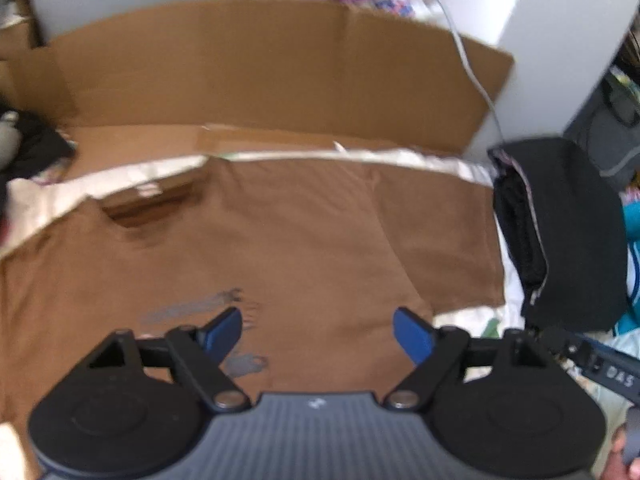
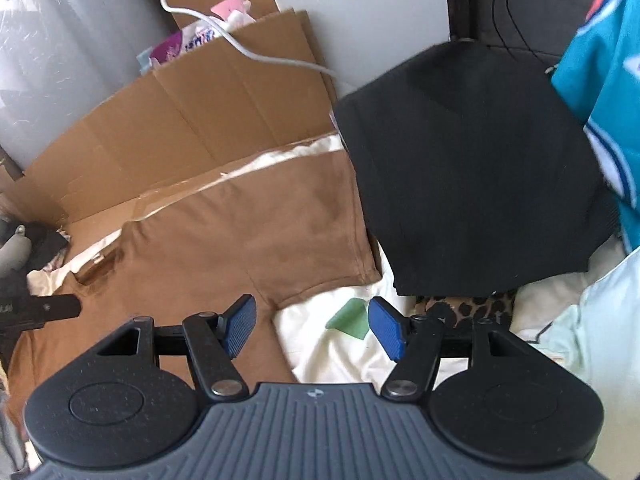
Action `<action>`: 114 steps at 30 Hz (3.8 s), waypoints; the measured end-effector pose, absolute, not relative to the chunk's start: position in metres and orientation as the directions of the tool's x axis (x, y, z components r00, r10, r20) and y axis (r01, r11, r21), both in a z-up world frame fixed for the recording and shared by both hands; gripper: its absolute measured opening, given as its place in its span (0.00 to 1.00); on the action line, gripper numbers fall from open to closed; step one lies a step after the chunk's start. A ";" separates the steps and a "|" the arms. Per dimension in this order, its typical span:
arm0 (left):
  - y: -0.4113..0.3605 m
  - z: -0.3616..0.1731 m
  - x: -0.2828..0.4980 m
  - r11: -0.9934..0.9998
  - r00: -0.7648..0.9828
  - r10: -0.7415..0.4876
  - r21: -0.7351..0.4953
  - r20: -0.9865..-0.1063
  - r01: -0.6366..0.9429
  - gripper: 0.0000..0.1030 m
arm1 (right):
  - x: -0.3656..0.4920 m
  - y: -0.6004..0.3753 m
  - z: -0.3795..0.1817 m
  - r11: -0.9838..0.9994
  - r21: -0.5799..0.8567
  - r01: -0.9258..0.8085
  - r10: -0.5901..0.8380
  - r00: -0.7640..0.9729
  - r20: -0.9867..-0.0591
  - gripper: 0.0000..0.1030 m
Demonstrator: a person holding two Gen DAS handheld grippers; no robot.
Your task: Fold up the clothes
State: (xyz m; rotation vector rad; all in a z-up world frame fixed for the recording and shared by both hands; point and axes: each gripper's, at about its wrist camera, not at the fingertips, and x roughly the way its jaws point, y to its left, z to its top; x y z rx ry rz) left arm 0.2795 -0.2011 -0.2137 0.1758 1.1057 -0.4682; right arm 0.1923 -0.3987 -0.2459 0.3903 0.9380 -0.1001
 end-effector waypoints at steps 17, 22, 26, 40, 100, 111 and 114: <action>-0.277 -0.307 0.263 0.793 0.251 -0.370 -0.163 -0.894 0.588 0.34 | 0.174 -0.407 -0.329 0.874 0.375 0.309 0.062 0.694 -0.717 0.53; -0.291 -0.315 0.263 0.769 0.285 -0.380 -0.130 -0.880 0.626 0.16 | 0.193 -0.412 -0.344 0.843 0.441 0.307 0.093 0.724 -0.683 0.52; -0.293 -0.326 0.266 0.765 0.296 -0.378 -0.117 -0.877 0.633 0.12 | 0.215 -0.419 -0.358 0.781 0.497 0.377 0.093 0.718 -0.690 0.52; -0.292 -0.342 0.273 0.767 0.297 -0.408 -0.148 -0.863 0.624 0.12 | 0.244 -0.439 -0.383 0.521 0.616 0.591 0.037 0.705 -0.708 0.51; -0.321 -0.357 0.291 0.801 0.167 -0.447 -0.310 -0.879 0.511 0.12 | 0.264 -0.439 -0.322 0.593 0.793 0.143 0.469 0.738 -0.484 0.05; -0.291 -0.347 0.286 0.820 0.194 -0.535 -0.451 -0.822 0.352 0.01 | 0.271 -0.452 -0.318 0.640 0.754 0.147 0.422 0.752 -0.506 0.05; -0.287 -0.359 0.296 0.830 0.189 -0.545 -0.493 -0.817 0.262 0.01 | 0.270 -0.457 -0.319 0.636 0.756 0.155 0.415 0.757 -0.504 0.05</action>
